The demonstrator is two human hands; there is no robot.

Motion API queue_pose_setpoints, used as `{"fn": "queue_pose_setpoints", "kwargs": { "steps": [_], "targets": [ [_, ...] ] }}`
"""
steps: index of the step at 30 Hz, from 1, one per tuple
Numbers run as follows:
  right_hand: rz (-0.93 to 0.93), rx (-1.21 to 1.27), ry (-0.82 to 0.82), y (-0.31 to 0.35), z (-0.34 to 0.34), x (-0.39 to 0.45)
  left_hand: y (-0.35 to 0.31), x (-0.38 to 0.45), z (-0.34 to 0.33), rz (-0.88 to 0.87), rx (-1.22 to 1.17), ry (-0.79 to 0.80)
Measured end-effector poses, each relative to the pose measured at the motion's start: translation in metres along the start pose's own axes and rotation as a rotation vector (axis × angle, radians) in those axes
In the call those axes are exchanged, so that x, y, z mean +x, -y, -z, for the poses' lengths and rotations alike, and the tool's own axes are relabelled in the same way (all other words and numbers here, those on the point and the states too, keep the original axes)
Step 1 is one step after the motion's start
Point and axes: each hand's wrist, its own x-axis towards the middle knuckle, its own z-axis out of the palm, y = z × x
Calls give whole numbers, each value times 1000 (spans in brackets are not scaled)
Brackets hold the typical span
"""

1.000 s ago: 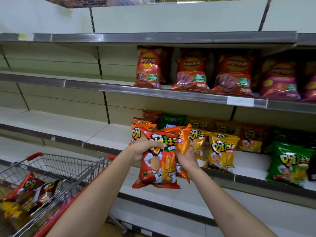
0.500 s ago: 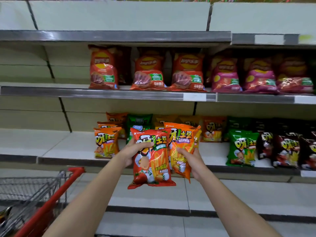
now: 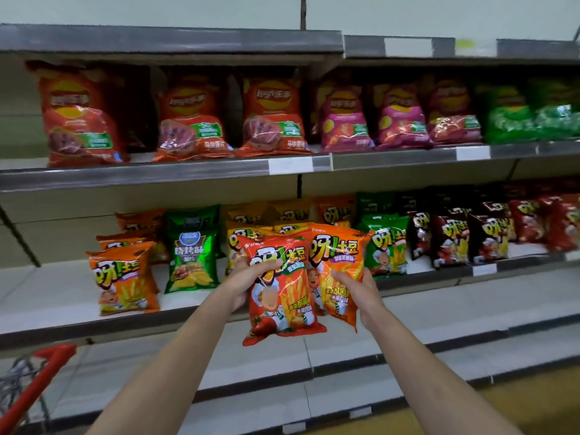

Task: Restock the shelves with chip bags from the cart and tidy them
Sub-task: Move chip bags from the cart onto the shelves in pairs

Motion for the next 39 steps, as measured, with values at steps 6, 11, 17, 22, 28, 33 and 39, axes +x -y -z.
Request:
{"fn": "queue_pose_setpoints", "kwargs": {
  "steps": [6,11,17,22,28,33,39],
  "targets": [
    [10,-97,-98,-7,22,17,10,34,-20,45,-18,61],
    [-27,-615,-295,-20,41,52,14,62,-28,82,-11,86],
    [27,-715,-277,-1,39,98,19,97,-24,67,-45,101],
    [46,-675,-289,7,18,148,5,131,-18,60,-64,76],
    [38,-739,-264,9,0,214,0,182,-9,114,26,-13],
    [-42,-758,-142,6,1,258,7,223,-1,173,70,-43],
    [-114,-702,-79,7,1,293,4,231,-9,190,30,-49]
  ]
}}
